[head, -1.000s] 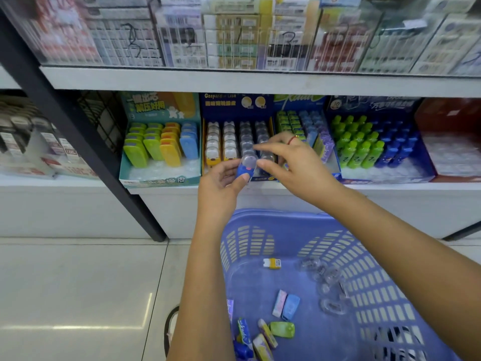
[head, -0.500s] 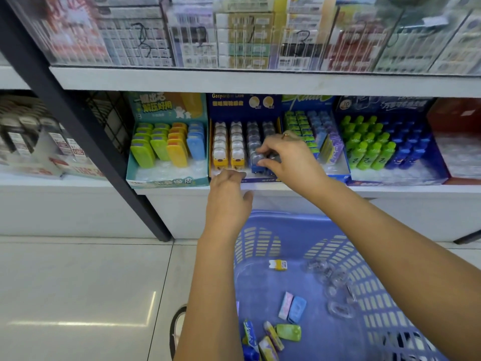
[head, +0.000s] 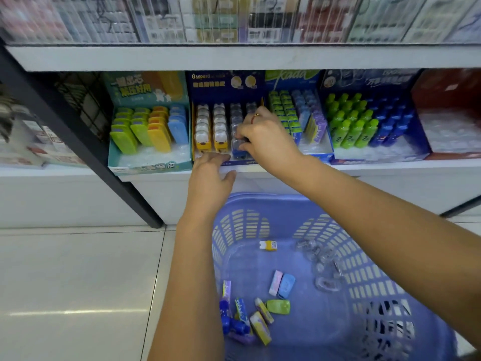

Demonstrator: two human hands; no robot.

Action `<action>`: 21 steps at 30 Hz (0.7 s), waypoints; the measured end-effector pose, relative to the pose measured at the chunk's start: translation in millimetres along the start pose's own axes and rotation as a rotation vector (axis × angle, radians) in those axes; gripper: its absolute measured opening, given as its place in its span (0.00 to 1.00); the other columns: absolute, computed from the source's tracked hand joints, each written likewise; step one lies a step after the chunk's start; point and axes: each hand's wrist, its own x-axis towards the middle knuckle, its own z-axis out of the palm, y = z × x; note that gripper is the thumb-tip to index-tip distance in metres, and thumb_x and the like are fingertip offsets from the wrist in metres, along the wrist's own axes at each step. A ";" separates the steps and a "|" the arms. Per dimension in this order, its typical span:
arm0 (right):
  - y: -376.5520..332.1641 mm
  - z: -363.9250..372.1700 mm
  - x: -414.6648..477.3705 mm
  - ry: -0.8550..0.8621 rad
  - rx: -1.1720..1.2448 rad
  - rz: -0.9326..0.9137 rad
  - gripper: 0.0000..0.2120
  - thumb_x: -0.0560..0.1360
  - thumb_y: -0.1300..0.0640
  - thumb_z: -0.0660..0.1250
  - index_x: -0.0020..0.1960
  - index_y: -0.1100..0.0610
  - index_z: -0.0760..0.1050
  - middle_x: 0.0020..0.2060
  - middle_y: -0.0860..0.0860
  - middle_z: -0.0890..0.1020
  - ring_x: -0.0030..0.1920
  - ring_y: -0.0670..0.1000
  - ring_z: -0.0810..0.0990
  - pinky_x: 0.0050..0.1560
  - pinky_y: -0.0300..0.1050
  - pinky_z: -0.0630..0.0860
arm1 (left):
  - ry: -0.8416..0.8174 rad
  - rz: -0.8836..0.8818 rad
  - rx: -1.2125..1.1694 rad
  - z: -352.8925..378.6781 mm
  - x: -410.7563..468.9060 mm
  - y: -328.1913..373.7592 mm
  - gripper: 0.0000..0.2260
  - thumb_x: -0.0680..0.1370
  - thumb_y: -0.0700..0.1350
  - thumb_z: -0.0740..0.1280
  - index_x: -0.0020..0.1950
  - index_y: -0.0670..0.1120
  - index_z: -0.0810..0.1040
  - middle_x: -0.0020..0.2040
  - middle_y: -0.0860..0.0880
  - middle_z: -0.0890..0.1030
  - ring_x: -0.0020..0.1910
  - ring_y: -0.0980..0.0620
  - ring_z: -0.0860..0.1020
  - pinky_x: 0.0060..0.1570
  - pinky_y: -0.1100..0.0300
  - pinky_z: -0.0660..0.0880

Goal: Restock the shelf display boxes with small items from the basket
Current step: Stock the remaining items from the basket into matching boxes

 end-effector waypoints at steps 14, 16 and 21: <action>9.7 84.8 -162.4 -0.651 0.323 0.207 0.19 0.73 0.58 0.67 0.63 0.56 0.72 0.58 0.57 0.76 0.60 0.57 0.75 0.58 0.46 0.70 | -0.645 -0.328 0.151 54.7 -52.2 3.4 0.07 0.74 0.36 0.66 0.50 0.37 0.82 0.43 0.39 0.81 0.46 0.44 0.81 0.50 0.54 0.76; 13.7 117.0 -189.1 -0.816 0.331 0.211 0.22 0.72 0.60 0.67 0.66 0.56 0.71 0.63 0.57 0.74 0.64 0.56 0.73 0.62 0.44 0.69 | -0.869 -0.331 0.289 82.5 -71.9 -10.0 0.12 0.75 0.38 0.68 0.57 0.36 0.79 0.54 0.37 0.81 0.55 0.43 0.79 0.55 0.53 0.75; 17.9 172.5 -229.9 -0.990 0.269 0.073 0.27 0.70 0.62 0.66 0.69 0.55 0.68 0.65 0.55 0.71 0.64 0.56 0.70 0.63 0.42 0.63 | -1.230 -0.366 0.472 137.7 -122.1 -41.0 0.17 0.75 0.40 0.70 0.60 0.33 0.75 0.62 0.37 0.76 0.58 0.40 0.77 0.56 0.50 0.73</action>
